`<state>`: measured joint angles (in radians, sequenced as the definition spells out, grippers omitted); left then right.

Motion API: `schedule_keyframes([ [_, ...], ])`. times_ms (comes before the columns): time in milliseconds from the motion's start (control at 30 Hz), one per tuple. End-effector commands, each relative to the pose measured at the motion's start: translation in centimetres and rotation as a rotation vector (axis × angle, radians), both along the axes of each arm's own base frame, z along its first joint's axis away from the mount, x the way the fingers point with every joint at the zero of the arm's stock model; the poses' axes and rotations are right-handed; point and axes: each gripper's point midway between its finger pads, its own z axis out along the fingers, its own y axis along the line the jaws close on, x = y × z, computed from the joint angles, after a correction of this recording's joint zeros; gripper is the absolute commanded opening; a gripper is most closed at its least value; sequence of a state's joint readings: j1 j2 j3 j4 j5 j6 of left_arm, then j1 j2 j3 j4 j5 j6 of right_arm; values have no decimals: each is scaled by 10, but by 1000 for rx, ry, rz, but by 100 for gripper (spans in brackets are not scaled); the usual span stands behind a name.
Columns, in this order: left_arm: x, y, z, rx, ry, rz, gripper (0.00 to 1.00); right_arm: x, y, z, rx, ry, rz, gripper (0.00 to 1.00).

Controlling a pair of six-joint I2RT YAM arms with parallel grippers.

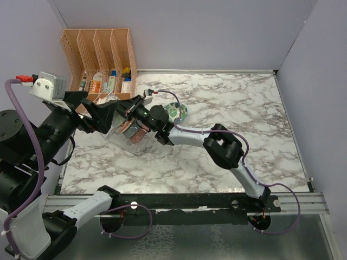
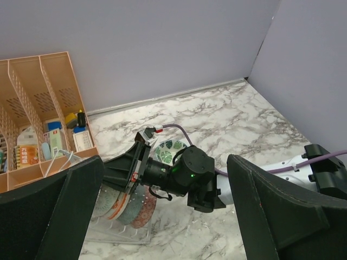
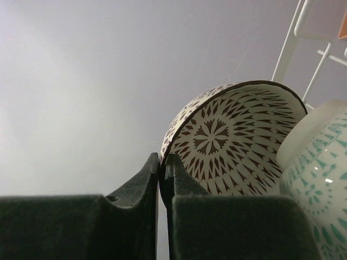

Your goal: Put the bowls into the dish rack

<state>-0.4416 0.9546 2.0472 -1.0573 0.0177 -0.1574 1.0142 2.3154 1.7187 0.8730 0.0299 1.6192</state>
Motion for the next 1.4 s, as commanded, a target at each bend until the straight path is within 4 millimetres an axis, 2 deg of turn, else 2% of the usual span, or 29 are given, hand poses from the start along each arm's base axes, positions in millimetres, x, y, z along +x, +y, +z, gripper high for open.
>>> schedule_keyframes([
  [0,-2,0,0,14,-7,-8,99,1,-1,1,39,28,-11,6],
  [133,-2,0,-1,15,-6,-7,99,3,4,-17,24,60,-2,7],
  [367,-1,-1,-3,20,-3,-10,99,7,12,-28,3,87,2,12],
  [533,-1,-1,-2,19,-7,-11,99,10,13,-28,-14,101,-4,20],
  [633,0,0,-2,19,-8,-6,99,9,12,-28,-33,123,-5,30],
  [733,0,0,-1,19,-9,-4,99,8,7,-21,-49,137,-12,38],
  [900,0,1,0,18,-10,0,99,5,-3,-18,-81,167,-28,45],
  [1133,1,0,1,13,-10,-1,99,-8,-12,-25,-124,219,17,46],
  [1367,2,-1,1,8,-3,-1,99,-25,-34,-23,-190,228,21,47],
])
